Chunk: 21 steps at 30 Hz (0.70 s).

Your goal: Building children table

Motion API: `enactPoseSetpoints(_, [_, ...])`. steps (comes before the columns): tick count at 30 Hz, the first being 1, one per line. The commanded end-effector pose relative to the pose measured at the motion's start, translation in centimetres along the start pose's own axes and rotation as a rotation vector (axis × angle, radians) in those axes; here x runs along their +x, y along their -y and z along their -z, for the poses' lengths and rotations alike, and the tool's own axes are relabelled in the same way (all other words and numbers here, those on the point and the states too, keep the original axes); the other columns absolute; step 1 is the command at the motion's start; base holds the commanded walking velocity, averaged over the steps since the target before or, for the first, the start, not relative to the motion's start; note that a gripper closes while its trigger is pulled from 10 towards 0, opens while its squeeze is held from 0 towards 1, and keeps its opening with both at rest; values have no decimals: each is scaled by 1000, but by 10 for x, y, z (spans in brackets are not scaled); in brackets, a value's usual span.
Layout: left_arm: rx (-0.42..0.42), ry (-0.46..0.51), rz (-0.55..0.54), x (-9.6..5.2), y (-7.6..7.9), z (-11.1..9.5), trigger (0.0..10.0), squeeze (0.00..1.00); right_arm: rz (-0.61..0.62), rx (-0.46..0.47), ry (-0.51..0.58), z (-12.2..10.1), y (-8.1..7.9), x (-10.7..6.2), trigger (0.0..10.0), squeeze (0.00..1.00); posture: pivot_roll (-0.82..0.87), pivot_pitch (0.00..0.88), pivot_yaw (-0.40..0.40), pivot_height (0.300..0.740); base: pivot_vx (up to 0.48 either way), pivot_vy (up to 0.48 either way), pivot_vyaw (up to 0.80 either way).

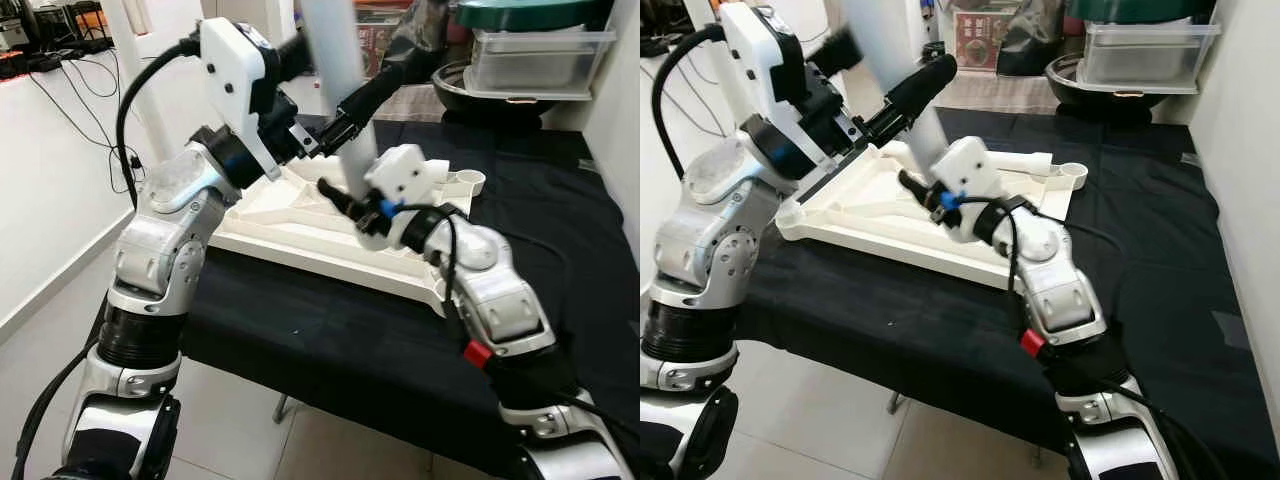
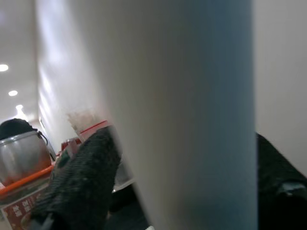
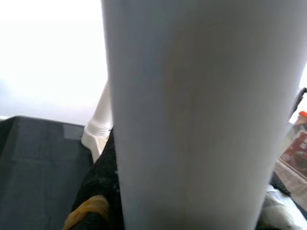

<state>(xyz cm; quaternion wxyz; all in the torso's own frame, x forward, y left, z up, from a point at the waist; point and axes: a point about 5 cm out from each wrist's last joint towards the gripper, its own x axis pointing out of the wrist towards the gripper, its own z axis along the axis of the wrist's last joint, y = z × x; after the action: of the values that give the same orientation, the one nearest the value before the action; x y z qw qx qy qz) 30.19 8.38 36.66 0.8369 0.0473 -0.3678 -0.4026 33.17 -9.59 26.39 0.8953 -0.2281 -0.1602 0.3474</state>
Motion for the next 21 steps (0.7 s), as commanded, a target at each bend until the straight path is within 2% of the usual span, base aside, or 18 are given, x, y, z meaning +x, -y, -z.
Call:
enactPoseSetpoints(1, [-2,-40,-79,-4,-15,5,0,0,-55,-81,115,-20,-10,0,10000,0,-51,0,71,740,0,0,0])
enactPoseSetpoints(9, [-60,-30,-97,-1,-22,4,0,0,-88,-96,122,-17,-15,1,10000,0,-44,0,73,740,0,0,0])
enactPoseSetpoints(10, [-91,-13,-68,-1,-20,1,0,0,-111,-63,125,-16,-14,0,10000,969,-42,0,72,740,0,0,0])
enactPoseSetpoints(11, [-136,10,-17,-1,-16,-2,0,0,-151,-35,132,-15,-10,-1,10000,1000,-37,0,70,740,0,0,0])
enactPoseSetpoints(14, [-149,15,0,-1,-15,-3,0,0,-166,-38,134,-16,-9,-1,10000,1000,-37,0,70,740,0,0,0])
enactPoseSetpoints(16, [-194,10,125,-4,-5,-5,0,0,-275,-55,141,-17,-10,-5,10000,1000,-31,0,65,740,0,0,0])
enactPoseSetpoints(18, [-194,10,125,-4,-5,-5,0,0,-275,-55,141,-17,-10,-5,10000,1000,-31,0,65,740,0,0,0])
enactPoseSetpoints(19, [-206,5,178,-6,-1,-6,0,0,-314,-63,139,-17,-10,-7,10000,1000,-29,0,64,740,0,0,0])
enactPoseSetpoints(20, [-206,5,178,-6,-1,-6,0,0,-314,-63,139,-17,-10,-7,10000,1000,-29,0,64,740,0,0,0])
enactPoseSetpoints(21, [-227,8,233,-7,3,-7,0,0,-361,-74,125,-16,-11,-9,10000,804,-25,0,60,740,0,0,0])
